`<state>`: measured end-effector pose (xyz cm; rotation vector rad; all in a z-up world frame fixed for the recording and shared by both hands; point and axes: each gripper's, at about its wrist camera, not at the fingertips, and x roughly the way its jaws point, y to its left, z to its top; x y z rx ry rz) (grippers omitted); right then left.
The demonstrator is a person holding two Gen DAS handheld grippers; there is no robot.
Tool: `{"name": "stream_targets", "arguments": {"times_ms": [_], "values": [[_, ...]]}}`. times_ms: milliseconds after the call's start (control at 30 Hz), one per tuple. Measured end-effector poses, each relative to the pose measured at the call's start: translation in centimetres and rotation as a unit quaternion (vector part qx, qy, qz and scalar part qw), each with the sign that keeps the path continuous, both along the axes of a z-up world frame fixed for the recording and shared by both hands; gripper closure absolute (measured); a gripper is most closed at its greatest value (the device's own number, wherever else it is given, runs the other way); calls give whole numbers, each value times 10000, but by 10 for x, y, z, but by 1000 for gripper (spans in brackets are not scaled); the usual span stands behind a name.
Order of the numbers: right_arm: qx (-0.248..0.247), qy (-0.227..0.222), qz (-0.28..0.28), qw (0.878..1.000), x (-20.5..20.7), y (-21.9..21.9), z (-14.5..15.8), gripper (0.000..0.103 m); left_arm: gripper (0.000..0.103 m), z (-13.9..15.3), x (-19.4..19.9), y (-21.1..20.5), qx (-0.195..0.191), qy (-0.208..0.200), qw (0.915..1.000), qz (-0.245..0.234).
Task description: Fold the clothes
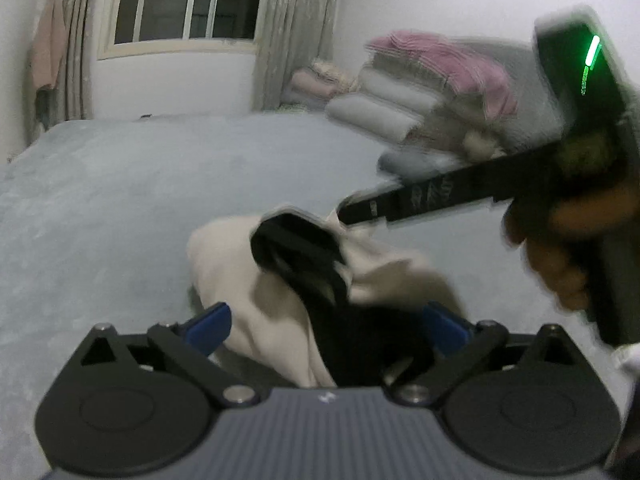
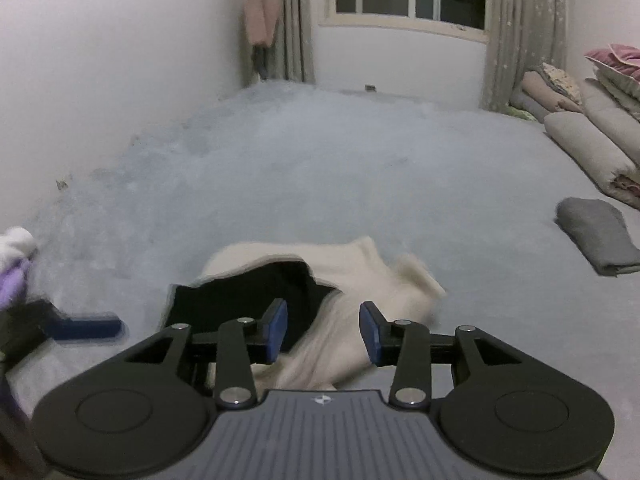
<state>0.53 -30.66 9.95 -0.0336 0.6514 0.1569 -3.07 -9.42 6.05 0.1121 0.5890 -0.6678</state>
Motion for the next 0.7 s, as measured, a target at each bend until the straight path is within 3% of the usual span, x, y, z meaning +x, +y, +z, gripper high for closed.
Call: {"name": "stream_targets", "arguments": {"times_ms": [33, 100, 233, 400, 500, 700], "values": [[35, 15, 132, 9999, 2, 6, -3, 64, 72, -4, 2, -4, 71, 64, 10000, 4], [17, 58, 316, 9995, 5, 19, -12, 64, 87, -2, 7, 1, -85, 167, 9998, 91], [52, 83, 279, 9996, 4, 14, -16, 64, 93, 24, 10, 41, -849, 87, 9953, 448], [177, -33, 409, 9990, -7, 8, -11, 64, 94, 73, 32, 94, -1871, 177, 9745, 1226], [199, -155, 531, 9983, -11, 10, -7, 64, 94, 118, 35, 101, -1906, -348, 9709, 1411], [258, -460, 544, 9971, -17, 9, 0, 64, 94, 235, 8, 90, -2013, -1494, 9620, 1086]]}}
